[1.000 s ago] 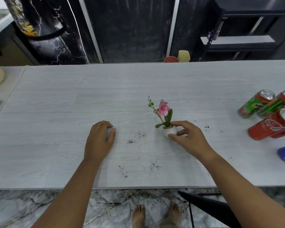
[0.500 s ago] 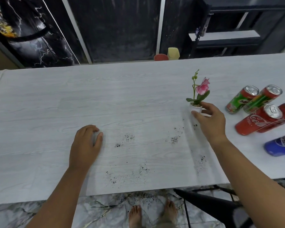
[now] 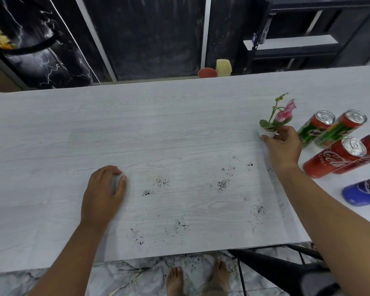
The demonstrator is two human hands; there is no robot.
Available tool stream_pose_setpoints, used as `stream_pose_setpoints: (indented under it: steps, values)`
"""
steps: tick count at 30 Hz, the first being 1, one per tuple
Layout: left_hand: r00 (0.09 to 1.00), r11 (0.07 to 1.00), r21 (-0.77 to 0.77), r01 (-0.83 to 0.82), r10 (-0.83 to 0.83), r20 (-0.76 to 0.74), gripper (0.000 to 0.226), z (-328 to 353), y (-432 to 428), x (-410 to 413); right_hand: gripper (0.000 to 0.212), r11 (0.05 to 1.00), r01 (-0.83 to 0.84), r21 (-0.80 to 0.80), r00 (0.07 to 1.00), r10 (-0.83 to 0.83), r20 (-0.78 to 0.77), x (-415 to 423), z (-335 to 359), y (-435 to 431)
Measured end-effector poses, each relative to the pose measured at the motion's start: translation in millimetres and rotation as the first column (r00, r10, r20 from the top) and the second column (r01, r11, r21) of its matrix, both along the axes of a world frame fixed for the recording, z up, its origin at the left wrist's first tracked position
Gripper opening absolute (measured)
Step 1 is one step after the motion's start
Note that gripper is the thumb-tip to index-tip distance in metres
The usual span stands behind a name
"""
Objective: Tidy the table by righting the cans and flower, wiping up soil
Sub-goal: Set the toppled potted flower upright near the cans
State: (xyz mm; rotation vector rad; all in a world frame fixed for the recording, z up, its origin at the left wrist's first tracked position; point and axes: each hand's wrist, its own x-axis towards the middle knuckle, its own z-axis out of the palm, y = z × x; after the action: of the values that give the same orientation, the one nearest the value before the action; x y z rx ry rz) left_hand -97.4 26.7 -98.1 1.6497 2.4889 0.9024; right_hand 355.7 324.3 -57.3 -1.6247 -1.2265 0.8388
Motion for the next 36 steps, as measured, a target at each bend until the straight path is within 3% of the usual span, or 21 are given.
stream_pose_setpoints:
  steps: [13,18,22,30,32,36]
  values:
    - [1.0,1.0,0.003,-0.006,0.006,-0.004,0.02,1.7,-0.1,2.0,0.068,0.998,-0.058,-0.037,0.998,0.057,-0.02,5.7,-4.4,-2.7]
    - [1.0,1.0,-0.007,-0.002,0.002,-0.002,0.016,2.5,-0.6,2.0,0.052,0.998,-0.065,0.02,0.995,0.063,0.08,10.8,1.6,-30.2]
    - [0.999,1.0,-0.009,-0.002,0.002,0.041,0.014,3.0,-1.9,2.5,0.035,0.995,-0.097,0.015,0.994,0.097,0.044,16.5,9.8,-71.1]
    - [0.969,1.0,-0.003,-0.03,0.03,0.245,0.02,24.3,0.8,36.5,0.033,0.995,-0.102,-0.003,0.993,0.102,0.062,24.2,17.8,-160.8]
    - [0.965,0.999,0.001,0.04,-0.039,0.261,0.024,33.8,10.7,69.6,0.033,0.996,-0.094,-0.01,0.993,0.094,0.064,27.7,19.8,-179.4]
    - [0.894,0.944,0.014,0.329,-0.316,0.318,0.025,47.4,35.2,153.7,0.033,1.0,-0.024,-0.015,0.997,0.025,0.073,42.8,26.2,-215.2]
